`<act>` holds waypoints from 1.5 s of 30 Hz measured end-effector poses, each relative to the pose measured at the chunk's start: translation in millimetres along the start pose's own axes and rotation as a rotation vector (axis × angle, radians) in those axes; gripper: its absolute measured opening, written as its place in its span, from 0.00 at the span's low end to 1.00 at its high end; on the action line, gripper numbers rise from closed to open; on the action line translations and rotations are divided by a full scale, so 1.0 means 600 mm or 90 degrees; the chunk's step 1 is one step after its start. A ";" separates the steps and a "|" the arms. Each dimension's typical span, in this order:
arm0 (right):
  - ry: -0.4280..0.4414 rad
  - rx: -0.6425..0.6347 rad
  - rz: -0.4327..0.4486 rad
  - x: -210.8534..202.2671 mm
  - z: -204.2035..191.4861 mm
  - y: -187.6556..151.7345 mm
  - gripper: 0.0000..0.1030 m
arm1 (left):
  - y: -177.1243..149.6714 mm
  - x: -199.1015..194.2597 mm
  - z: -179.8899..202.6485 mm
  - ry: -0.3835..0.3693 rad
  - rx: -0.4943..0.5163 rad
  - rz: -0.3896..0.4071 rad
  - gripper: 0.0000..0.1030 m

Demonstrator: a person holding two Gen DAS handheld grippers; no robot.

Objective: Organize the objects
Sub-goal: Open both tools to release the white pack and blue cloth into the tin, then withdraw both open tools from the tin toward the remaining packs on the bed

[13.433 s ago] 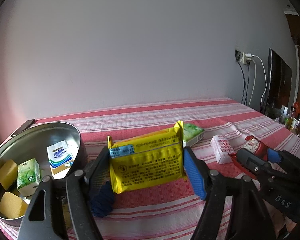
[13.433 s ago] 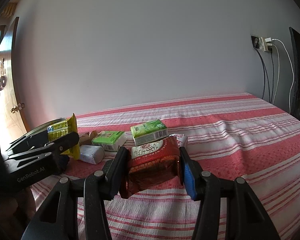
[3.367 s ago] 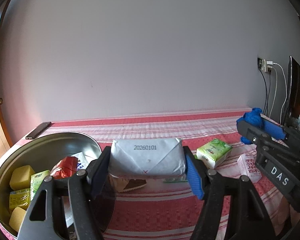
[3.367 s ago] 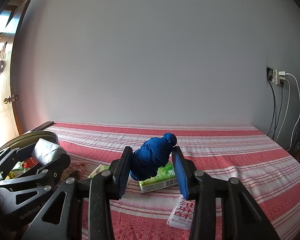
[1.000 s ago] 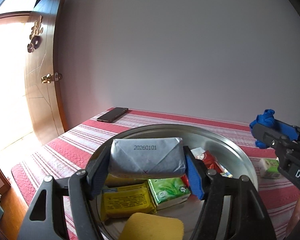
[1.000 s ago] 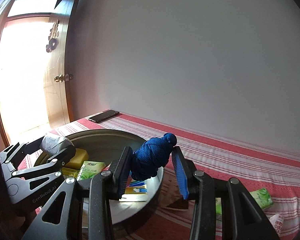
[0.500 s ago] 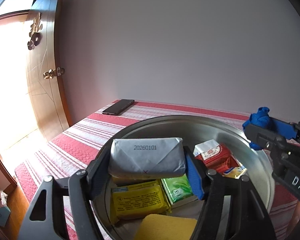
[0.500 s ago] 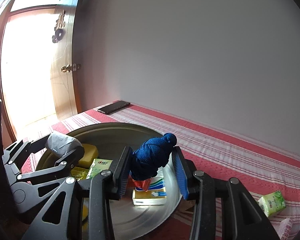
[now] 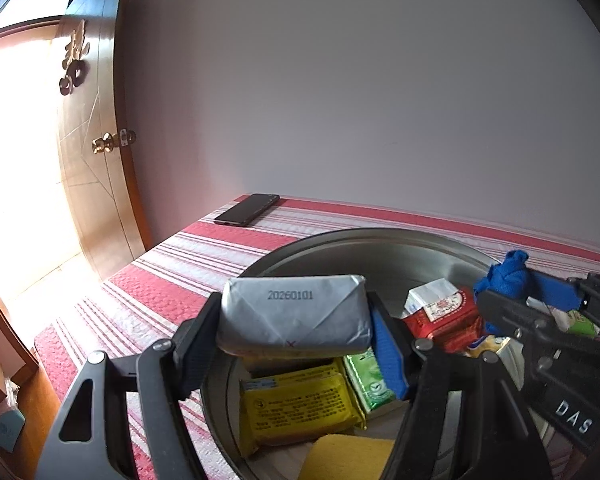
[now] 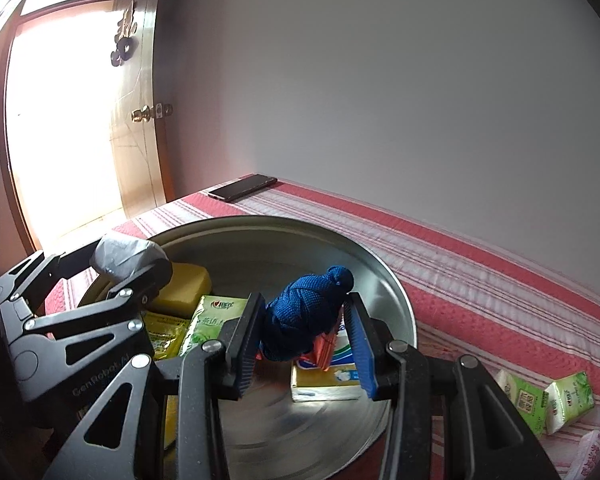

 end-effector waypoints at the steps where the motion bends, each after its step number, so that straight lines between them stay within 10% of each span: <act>1: 0.002 -0.002 -0.003 0.002 -0.003 -0.002 0.43 | 0.000 0.000 0.000 0.000 0.000 0.000 0.67; 7: 0.012 -0.002 -0.014 0.007 -0.007 -0.008 0.43 | 0.001 -0.003 0.001 0.001 0.002 0.004 0.68; 16: 0.028 0.021 -0.014 0.001 0.004 -0.015 0.50 | 0.007 -0.022 -0.004 0.014 -0.001 0.027 0.99; 30: -0.107 0.189 -0.074 0.002 0.204 -0.046 0.55 | 0.009 -0.047 0.052 -0.021 0.029 0.046 1.00; 45: -0.057 0.150 -0.183 0.066 0.184 -0.079 0.54 | 0.005 -0.035 0.063 -0.022 0.033 0.040 1.00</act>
Point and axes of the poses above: each gripper's, at about its wrist camera, not at the fingertips, and x roughly the way its jaws point, z to its right, y to its top, the point moved 6 cm from there along x, roughly the way its jaws point, and after that the axes turned 12 degrees about -y, right-handed, at the moved point
